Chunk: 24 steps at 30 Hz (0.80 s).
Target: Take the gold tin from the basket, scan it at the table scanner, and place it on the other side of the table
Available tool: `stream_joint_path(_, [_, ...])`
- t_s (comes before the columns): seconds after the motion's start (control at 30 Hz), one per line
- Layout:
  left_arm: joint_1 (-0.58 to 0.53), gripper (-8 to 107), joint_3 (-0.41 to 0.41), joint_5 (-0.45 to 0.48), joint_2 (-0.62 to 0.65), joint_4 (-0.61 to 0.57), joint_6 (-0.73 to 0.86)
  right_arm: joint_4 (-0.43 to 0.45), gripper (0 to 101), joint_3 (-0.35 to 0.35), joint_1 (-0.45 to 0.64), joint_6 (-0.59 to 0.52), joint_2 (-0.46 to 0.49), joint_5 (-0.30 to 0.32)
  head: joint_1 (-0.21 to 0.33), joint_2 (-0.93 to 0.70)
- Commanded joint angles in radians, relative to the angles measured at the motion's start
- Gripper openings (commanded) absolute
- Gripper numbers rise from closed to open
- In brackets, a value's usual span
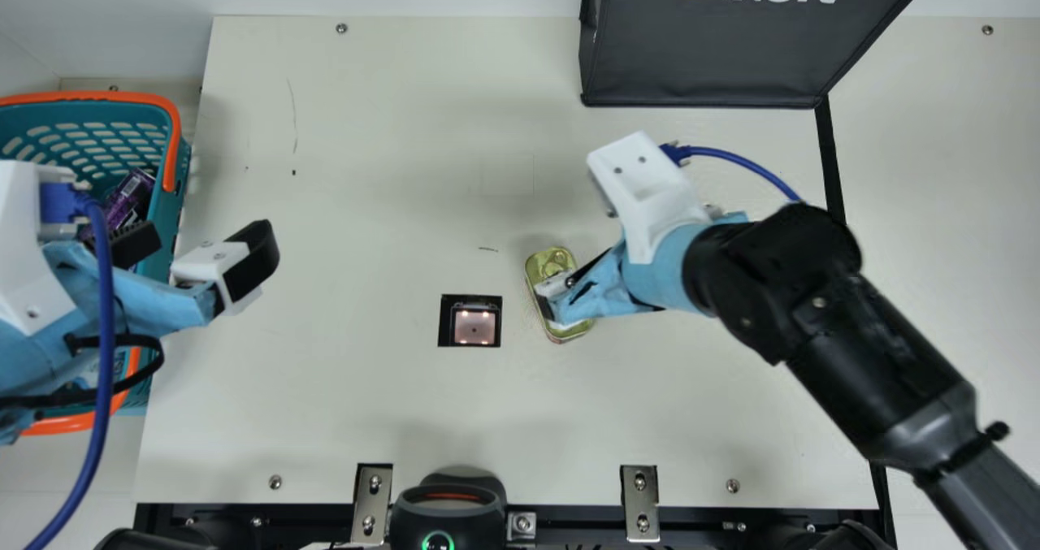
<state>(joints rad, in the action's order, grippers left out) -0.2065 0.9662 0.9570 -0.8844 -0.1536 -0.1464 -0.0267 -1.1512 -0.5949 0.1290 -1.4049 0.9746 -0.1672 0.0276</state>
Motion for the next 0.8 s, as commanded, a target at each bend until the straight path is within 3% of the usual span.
stream_joint_path(0.0, [0.000, 90, 0.000, 0.000, 0.000, 0.000, 0.000, 0.022, 95, 0.004, -0.034, 0.044, -0.021, -0.017, 0.029, 0.000])
stream_joint_path(0.33, [0.000, 90, 0.000, 0.000, 0.000, 0.000, 0.000, 0.081, 95, 0.039, -0.123, 0.153, -0.105, -0.096, 0.029, 0.000])
stream_joint_path(0.77, [0.000, 90, 0.000, 0.000, 0.000, 0.000, 0.000, 0.120, 95, 0.062, -0.141, 0.206, -0.218, -0.181, 0.029, 0.000])
